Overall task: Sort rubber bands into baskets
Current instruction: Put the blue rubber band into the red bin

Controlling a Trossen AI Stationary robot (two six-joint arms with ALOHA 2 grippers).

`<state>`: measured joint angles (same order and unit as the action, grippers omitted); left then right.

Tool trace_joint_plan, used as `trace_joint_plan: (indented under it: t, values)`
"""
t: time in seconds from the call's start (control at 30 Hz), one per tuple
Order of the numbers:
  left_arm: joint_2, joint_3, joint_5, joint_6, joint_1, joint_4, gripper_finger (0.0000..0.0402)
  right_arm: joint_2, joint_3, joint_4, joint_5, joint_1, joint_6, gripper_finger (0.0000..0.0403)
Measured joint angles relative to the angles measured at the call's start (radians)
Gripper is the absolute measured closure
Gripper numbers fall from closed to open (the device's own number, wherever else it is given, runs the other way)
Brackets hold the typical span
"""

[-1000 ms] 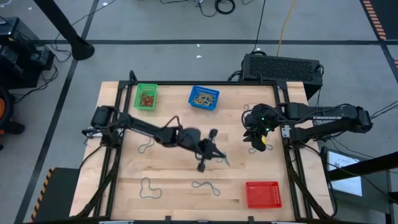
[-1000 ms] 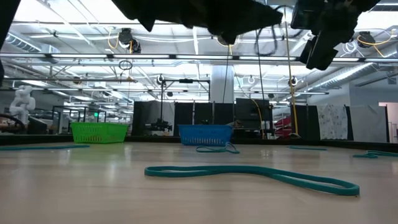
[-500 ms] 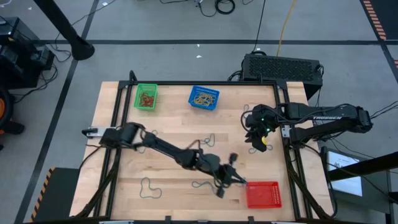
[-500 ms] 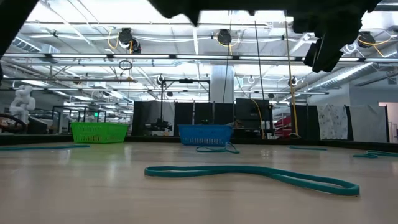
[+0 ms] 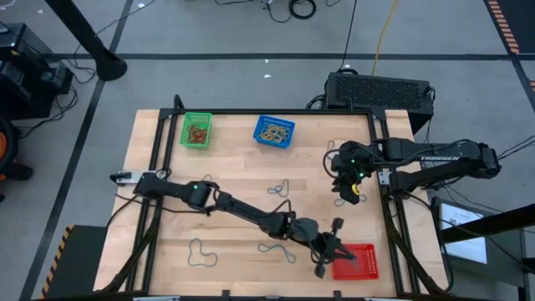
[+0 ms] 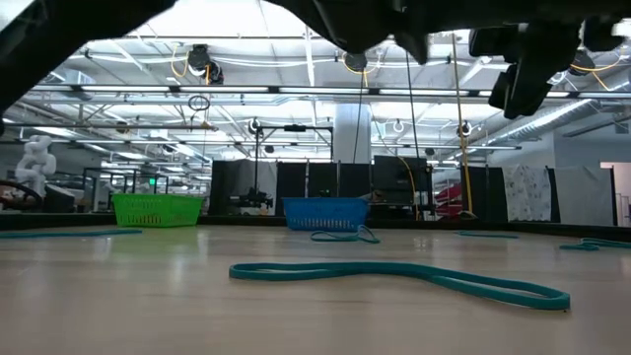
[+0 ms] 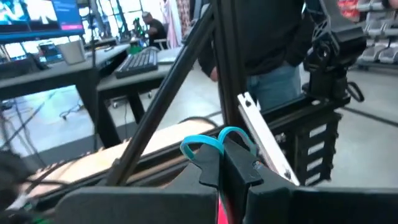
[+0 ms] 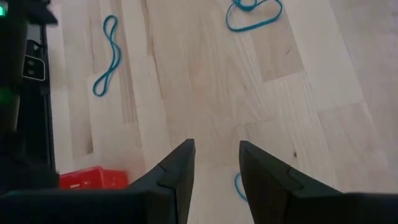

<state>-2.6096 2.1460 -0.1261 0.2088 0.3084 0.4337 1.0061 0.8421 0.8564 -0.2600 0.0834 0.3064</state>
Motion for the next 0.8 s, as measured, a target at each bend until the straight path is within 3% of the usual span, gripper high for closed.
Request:
trace_joint_plan:
  t: [0.23, 0.57, 0.8]
  values:
    - [-0.152, 0.207, -0.058, -0.099, 0.009, -0.034, 0.0400, 0.000, 0.000, 0.004, 0.000, 0.000, 0.000, 0.0285]
    - [-0.168, 0.208, -0.014, -0.125, -0.001, -0.088, 0.0398, 0.000, 0.000, 0.003, 0.000, 0.000, 0.000, 0.0285]
    - [-0.167, 0.208, 0.017, -0.125, -0.001, -0.132, 0.0369, 0.000, 0.000, 0.003, 0.000, 0.000, 0.000, 0.0285]
